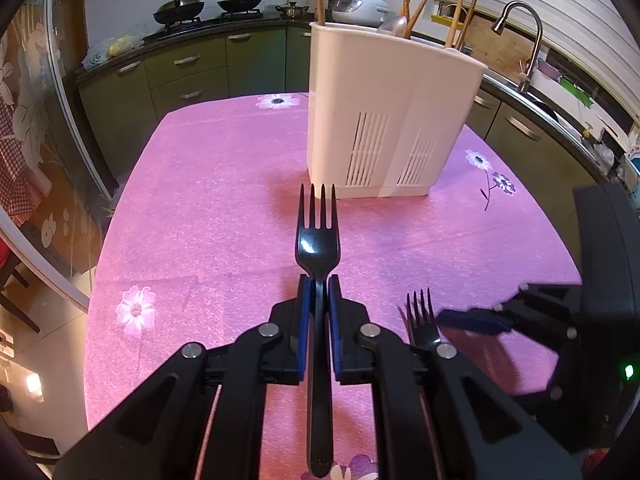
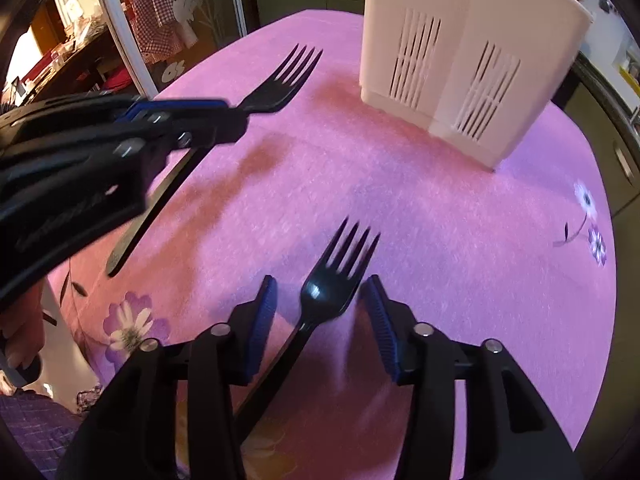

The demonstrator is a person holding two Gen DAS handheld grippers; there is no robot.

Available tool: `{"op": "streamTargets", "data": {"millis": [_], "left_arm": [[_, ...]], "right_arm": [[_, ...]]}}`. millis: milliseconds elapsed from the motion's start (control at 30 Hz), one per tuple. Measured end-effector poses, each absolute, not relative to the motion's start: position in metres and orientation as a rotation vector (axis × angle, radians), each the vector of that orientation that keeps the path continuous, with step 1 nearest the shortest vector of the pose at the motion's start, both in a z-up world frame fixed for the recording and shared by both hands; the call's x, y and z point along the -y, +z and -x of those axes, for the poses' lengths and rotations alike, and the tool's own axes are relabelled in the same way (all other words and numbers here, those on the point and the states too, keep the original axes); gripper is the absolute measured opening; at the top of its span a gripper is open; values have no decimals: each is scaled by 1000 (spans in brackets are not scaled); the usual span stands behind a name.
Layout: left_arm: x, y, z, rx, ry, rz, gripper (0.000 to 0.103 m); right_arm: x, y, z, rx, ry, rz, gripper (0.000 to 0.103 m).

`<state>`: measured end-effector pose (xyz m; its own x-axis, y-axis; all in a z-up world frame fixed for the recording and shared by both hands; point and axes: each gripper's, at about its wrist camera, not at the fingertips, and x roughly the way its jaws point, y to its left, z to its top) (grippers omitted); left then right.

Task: Organize utensils
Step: 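Close the right tool on the other black fork while the left tool holds its fork, then carry the fork over the caddy and open the left tool while the right tool carries its fork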

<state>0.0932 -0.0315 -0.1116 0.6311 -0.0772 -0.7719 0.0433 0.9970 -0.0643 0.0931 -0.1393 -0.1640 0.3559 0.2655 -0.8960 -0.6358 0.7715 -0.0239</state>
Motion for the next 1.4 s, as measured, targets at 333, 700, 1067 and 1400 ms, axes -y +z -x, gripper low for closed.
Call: {"op": "streamTargets", "data": {"millis": [333, 700, 1067, 1400], "left_arm": [[30, -109, -93, -880, -70, 45, 9], [32, -106, -92, -875, -84, 39, 9], [39, -106, -94, -886, -99, 33, 9], [40, -104, -93, -880, -95, 30, 9]], "right_arm": [[164, -153, -112, -1060, 521, 334, 42], [188, -160, -81, -1071, 461, 390, 45], [203, -160, -72, -1094, 462, 386, 25], [204, -160, -88, -1125, 518, 308, 10]]}}
